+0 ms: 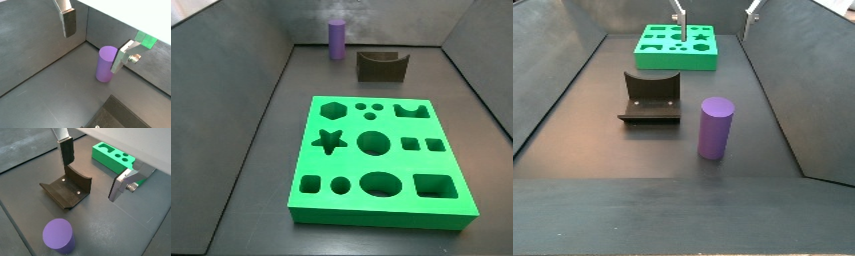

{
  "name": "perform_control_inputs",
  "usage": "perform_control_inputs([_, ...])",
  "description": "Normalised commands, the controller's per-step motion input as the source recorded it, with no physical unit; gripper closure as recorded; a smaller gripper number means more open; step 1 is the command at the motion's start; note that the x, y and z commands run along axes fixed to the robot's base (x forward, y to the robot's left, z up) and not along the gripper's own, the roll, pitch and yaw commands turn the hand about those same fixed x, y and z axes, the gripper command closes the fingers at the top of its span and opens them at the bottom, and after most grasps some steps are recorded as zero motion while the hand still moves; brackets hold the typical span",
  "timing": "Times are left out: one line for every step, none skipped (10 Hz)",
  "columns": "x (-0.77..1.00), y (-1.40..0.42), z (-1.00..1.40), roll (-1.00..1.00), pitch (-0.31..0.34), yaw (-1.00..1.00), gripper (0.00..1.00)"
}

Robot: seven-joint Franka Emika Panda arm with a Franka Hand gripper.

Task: Pick up the round object. Move up. Move to above the board. Insert the round object.
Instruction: Pick up the round object.

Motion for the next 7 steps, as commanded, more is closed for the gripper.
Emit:
perform_control_inputs([0.0, 0.0, -0.03, 0.0, -0.024, 0.0, 0.0])
perform_control_inputs([-0.61, 0.38, -0.19, -0.09, -0.173, -0.15, 0.0])
perform_control_inputs([0.0, 0.63, -0.26, -0.07, -0.036, 0.0, 0.0])
perform_control_inputs([-0.03, 0.52, -0.33, -0.02, -0.051, 0.0, 0.0])
perform_control_inputs([-0.02, 0.45, -0.39, -0.01, -0.061, 0.0, 0.0])
perform_control_inputs([0.0, 0.34, -0.37, -0.06, -0.071, 0.0, 0.0])
perform_control_inputs([0.0, 0.35, -0.4, -0.09, -0.121, 0.0, 0.0])
